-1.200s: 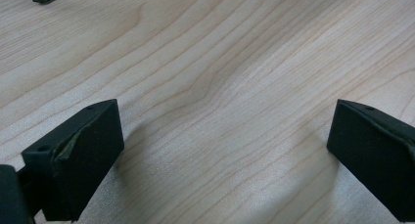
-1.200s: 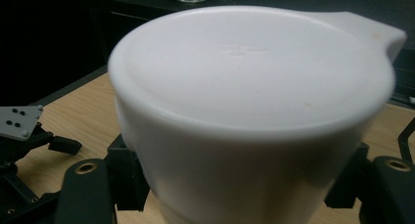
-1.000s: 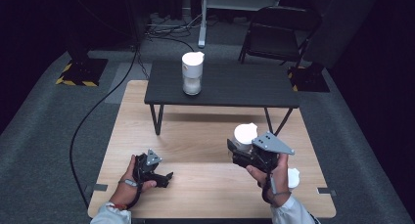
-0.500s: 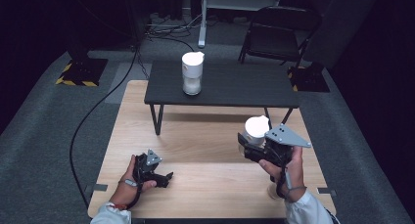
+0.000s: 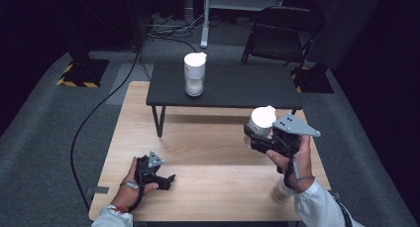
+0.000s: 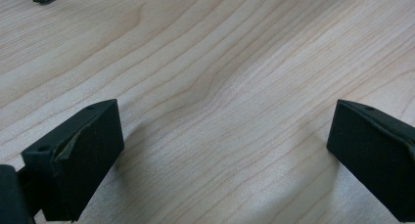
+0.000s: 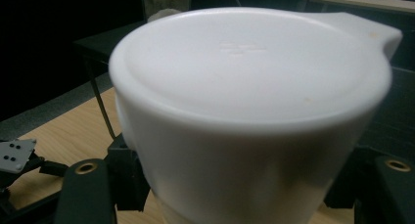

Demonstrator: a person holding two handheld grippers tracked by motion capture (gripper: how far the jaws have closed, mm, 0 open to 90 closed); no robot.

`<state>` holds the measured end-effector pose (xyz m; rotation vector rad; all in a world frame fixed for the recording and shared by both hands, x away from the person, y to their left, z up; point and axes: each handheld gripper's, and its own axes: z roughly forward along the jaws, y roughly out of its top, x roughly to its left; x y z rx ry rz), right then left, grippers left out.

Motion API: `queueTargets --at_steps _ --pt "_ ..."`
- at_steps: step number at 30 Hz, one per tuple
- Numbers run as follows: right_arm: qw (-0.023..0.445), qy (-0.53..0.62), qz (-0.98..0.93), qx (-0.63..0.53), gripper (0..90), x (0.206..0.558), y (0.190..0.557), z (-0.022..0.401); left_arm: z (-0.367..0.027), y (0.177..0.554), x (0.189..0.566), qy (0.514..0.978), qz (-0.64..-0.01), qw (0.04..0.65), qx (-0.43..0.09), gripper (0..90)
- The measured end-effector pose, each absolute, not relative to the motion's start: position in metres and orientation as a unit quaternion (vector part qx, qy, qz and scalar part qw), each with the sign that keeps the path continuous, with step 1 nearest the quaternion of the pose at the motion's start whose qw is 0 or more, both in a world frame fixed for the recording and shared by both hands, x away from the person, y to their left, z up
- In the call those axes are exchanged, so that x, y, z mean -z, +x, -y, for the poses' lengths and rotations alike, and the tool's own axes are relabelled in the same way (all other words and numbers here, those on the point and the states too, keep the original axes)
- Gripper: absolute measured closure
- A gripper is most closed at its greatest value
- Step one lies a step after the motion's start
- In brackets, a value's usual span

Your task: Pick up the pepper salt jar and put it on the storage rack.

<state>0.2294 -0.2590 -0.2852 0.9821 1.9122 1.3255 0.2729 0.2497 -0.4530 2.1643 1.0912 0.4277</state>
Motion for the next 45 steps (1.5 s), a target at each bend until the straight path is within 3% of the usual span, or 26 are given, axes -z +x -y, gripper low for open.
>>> queueTargets --at_steps 45 --pt "0.351 0.393 -0.677 -0.514 29.4 0.262 0.316 0.268 -0.25 0.274 0.453 0.829 -0.417 0.334 -0.164 0.0"
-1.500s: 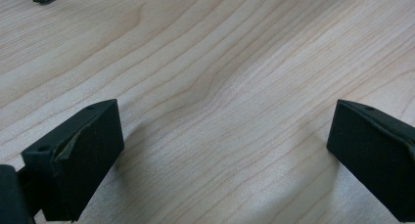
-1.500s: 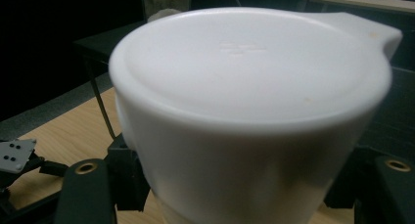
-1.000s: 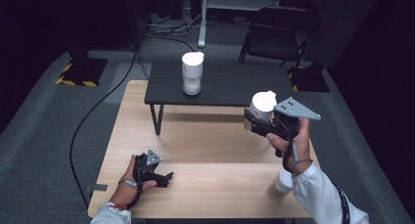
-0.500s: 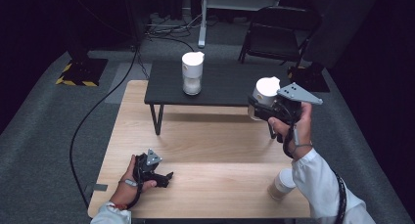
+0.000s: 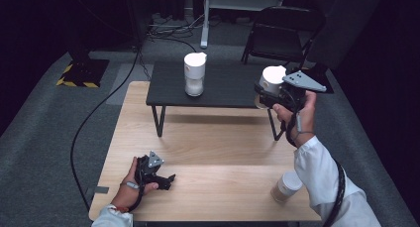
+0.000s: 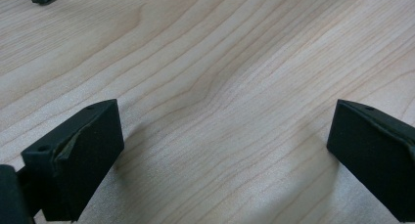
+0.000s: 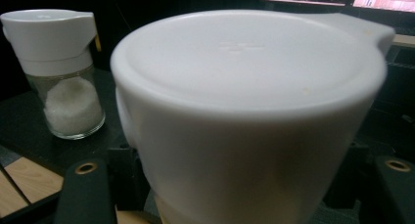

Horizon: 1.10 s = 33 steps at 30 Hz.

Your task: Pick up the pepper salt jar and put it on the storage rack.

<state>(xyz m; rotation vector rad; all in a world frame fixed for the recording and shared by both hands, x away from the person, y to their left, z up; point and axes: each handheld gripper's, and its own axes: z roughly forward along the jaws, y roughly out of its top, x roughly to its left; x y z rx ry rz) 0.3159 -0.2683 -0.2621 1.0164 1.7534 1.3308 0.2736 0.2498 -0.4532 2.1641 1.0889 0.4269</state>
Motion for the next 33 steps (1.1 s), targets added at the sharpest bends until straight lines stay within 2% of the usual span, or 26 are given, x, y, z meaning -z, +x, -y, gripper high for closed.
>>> queueTargets --at_steps 19,33 --pt "0.356 0.417 -0.665 -0.506 29.4 0.252 0.36 0.252 -0.25 0.274 0.453 0.829 -0.417 0.335 -0.163 0.0" --pt "0.352 0.433 -0.661 -0.502 29.4 0.256 0.377 0.245 -0.25 0.274 0.453 0.829 -0.417 0.334 -0.163 0.0"
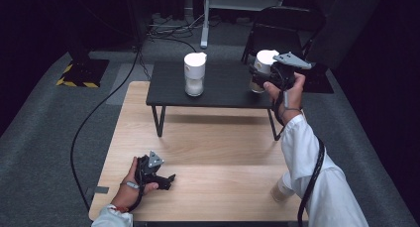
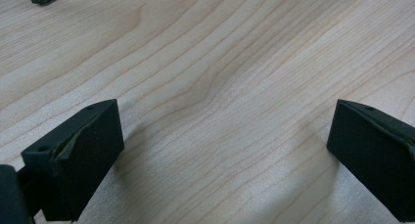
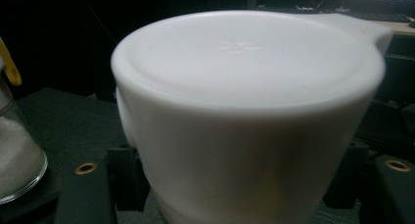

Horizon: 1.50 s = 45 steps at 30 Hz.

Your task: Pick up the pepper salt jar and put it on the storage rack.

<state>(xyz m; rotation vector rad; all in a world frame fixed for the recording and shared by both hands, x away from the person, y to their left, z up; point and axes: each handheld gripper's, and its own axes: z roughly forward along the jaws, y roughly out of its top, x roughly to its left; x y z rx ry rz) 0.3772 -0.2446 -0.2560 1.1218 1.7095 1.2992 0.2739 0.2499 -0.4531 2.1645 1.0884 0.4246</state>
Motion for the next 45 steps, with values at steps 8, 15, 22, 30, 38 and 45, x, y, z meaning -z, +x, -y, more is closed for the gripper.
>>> queueTargets --at_steps 8,15,22,30,38,45 --pt "0.352 0.436 -0.664 -0.495 29.4 0.261 0.383 0.24 -0.25 0.274 0.453 0.829 -0.417 0.334 -0.163 0.0" --pt "0.349 0.435 -0.669 -0.491 29.4 0.265 0.385 0.238 -0.25 0.274 0.453 0.829 -0.417 0.335 -0.163 0.0" --pt "0.343 0.433 -0.676 -0.488 29.3 0.27 0.387 0.235 -0.25 0.274 0.453 0.829 -0.417 0.335 -0.163 0.0" --pt "0.34 0.431 -0.677 -0.491 29.3 0.271 0.387 0.236 -0.25 0.274 0.453 0.829 -0.417 0.335 -0.163 0.0" --pt "0.335 0.437 -0.675 -0.491 28.8 0.271 0.389 0.24 -0.25 0.274 0.453 0.829 -0.417 0.335 -0.163 0.0" --pt "0.333 0.433 -0.683 -0.485 25.3 0.27 0.392 0.241 -0.25 0.274 0.453 0.829 -0.417 0.335 -0.163 0.0"
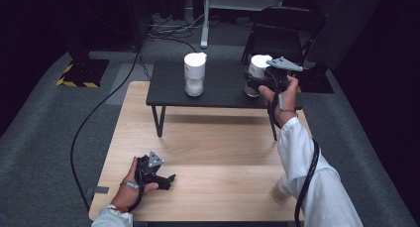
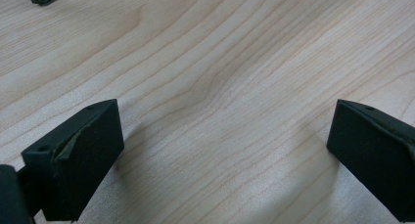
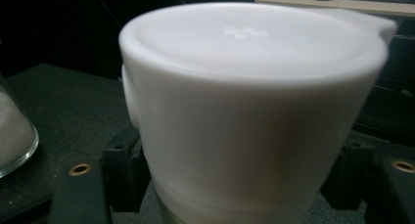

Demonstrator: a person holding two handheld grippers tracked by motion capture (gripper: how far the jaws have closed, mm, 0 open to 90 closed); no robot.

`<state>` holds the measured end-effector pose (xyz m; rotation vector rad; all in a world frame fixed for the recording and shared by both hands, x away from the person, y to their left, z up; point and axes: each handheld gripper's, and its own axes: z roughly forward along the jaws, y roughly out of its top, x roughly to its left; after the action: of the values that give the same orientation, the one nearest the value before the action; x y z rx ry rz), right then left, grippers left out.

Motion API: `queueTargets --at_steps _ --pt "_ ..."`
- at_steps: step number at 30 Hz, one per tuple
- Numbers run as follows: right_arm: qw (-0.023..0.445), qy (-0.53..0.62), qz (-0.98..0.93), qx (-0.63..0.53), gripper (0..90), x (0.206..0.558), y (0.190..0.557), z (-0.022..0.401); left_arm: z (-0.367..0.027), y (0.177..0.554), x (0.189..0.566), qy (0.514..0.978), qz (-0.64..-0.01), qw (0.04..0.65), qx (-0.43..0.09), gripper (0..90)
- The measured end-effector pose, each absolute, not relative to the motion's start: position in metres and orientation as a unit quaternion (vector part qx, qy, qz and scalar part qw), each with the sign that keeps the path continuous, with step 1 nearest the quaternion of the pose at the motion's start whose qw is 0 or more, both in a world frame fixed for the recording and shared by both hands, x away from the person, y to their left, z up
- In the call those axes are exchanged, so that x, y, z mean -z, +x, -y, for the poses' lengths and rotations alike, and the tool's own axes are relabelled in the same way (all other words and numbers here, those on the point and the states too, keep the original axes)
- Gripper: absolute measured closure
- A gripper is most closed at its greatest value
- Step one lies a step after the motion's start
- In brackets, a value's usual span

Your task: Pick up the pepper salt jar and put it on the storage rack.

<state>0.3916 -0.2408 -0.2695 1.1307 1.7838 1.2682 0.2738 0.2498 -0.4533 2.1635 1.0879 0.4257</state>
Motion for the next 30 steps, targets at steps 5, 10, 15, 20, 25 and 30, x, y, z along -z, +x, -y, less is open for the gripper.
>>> queueTargets --at_steps 5,10,15,20,25,30 --pt "0.33 0.43 -0.69 -0.48 21.7 0.2691 0.3934 0.2434 -0.2498 0.2738 0.4533 0.829 -0.417 0.335 -0.163 0.0" --pt "0.332 0.429 -0.693 -0.475 17.9 0.2687 0.3948 0.2452 -0.2498 0.2737 0.4533 0.829 -0.417 0.335 -0.163 0.1" --pt "0.336 0.42 -0.7 -0.469 11.0 0.268 0.3943 0.2459 -0.2498 0.2738 0.4533 0.829 -0.417 0.335 -0.163 0.0" --pt "0.338 0.413 -0.71 -0.459 3.8 0.2656 0.3939 0.2458 -0.2498 0.2738 0.4533 0.829 -0.417 0.335 -0.163 0.0" --pt "0.331 0.408 -0.718 -0.458 1.9 0.2624 0.3943 0.2494 -0.2498 0.2737 0.4533 0.829 -0.417 0.335 -0.163 0.0" --pt "0.335 0.399 -0.723 -0.453 1.4 0.2599 0.3902 0.2515 -0.2498 0.2737 0.4533 0.829 -0.417 0.335 -0.163 0.0"
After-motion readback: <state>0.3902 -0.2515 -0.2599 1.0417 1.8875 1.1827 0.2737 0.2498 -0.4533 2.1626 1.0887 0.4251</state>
